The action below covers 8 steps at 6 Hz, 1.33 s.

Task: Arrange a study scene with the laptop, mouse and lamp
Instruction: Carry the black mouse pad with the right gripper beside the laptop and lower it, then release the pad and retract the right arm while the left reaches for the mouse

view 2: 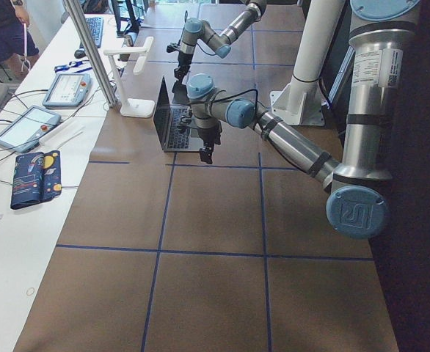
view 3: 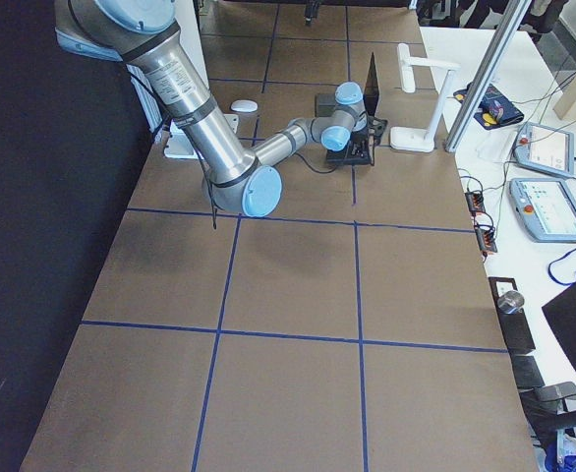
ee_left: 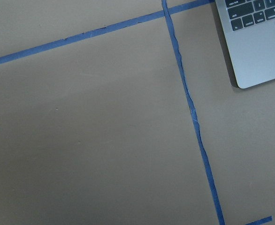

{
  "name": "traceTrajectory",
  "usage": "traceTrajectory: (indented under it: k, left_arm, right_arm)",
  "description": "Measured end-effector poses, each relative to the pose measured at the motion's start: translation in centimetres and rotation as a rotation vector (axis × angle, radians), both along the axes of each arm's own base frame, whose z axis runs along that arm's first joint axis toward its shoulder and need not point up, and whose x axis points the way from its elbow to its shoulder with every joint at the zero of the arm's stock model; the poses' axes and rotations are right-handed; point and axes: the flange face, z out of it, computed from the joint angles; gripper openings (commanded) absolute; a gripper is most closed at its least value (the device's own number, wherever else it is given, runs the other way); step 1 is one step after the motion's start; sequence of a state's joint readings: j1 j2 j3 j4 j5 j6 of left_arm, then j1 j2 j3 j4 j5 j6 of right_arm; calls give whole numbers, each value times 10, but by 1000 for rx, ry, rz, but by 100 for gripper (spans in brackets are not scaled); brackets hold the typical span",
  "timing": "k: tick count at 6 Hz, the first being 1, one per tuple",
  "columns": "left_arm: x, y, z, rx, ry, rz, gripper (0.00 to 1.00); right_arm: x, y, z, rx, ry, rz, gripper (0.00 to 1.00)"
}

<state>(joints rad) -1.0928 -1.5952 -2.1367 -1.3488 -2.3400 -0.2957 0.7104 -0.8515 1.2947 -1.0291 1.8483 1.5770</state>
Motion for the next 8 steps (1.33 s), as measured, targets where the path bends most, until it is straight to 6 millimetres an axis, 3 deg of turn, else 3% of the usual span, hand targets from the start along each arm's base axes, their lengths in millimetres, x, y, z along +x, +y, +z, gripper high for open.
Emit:
traceTrajectory:
  k: [1,2,3,5,6,8]
  left_arm:
    - [1,0,-2,4,1,2,100]
    - [5,-1,-7,19,8,7,100]
    - [14,-1,-14,50,23,24,100]
    - [40,10,-29,107,16,18,100]
    - [70,28,-44,90,2,-31,100]
    - [136,87,-77,41,3,-114,100]
  right_arm:
    - [5,-1,4,24,44,-61,100]
    - [28,-2,7,43,118,-156,100]
    - [69,4,10,63,192,-251,100]
    - [181,26,35,134,282,-433,100]
    - [239,44,61,186,327,-516,100]
    - [356,82,115,279,398,-635,100]
